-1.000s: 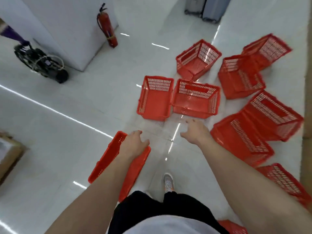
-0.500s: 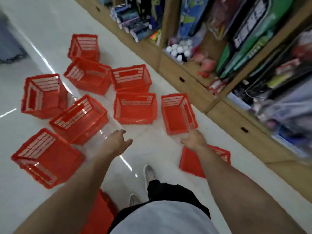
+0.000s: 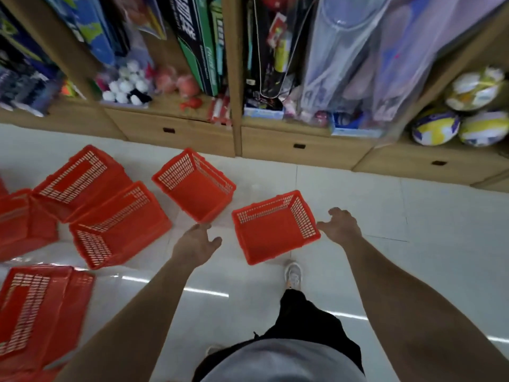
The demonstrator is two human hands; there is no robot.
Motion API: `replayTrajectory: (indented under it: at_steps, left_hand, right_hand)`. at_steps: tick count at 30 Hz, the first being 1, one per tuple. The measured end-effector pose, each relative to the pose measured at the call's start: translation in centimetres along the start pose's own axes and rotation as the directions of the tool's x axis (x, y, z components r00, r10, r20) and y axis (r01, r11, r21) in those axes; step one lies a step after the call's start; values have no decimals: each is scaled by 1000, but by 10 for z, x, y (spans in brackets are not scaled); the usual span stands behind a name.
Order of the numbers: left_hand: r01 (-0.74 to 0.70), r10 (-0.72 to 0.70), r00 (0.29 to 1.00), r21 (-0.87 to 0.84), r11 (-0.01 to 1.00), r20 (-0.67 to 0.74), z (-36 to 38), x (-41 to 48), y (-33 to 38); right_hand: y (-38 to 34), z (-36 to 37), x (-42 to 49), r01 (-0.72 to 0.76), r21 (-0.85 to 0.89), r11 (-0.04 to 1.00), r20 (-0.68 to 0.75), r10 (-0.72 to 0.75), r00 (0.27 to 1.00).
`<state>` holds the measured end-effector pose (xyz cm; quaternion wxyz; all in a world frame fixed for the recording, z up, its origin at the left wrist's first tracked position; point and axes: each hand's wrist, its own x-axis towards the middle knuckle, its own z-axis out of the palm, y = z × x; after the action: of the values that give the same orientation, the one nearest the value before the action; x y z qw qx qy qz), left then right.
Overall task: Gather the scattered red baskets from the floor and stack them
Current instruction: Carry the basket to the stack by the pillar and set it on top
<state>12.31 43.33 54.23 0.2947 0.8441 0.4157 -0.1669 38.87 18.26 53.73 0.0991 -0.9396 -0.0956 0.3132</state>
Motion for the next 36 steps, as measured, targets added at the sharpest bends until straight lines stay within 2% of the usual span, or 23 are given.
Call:
replayTrajectory:
  at_steps: [7,12,15,21,26,28,31,36]
  left_hand:
    - [183,-184,977,13,983,108,56,117,71]
    - [275,-275,961,-153,949,20,109,202,101]
    - [336,-339,941,-183,924,15,154,259,91]
    - [506,-489,862,-152,849,137,282,361,29]
    - [611,-607,789,-230,758,94,389,430,-30]
    - [605,-609,789,-276,747,82,421,444,-43]
    - [528,-552,833,-342,777,33,455,449,-57]
    - [472,-521,854,-413,779,-8,464,437,-66]
  right_hand:
    - [53,-25,151,-62,36,997,106,58,993]
    - [65,1,263,-65,54,996,181,54,982]
    - [68,40,335,-53,64,997,185,41,982]
    - [90,162,459,-43,112,993,144,26,989]
    - [135,279,524,-78,33,996,131,73,989]
    - [153,313,538,-78,10,997,120,77,990]
    - [166,348,550,-85,93,992,101,76,992]
    - [165,356,552,-118,164,979,-31,125,992]
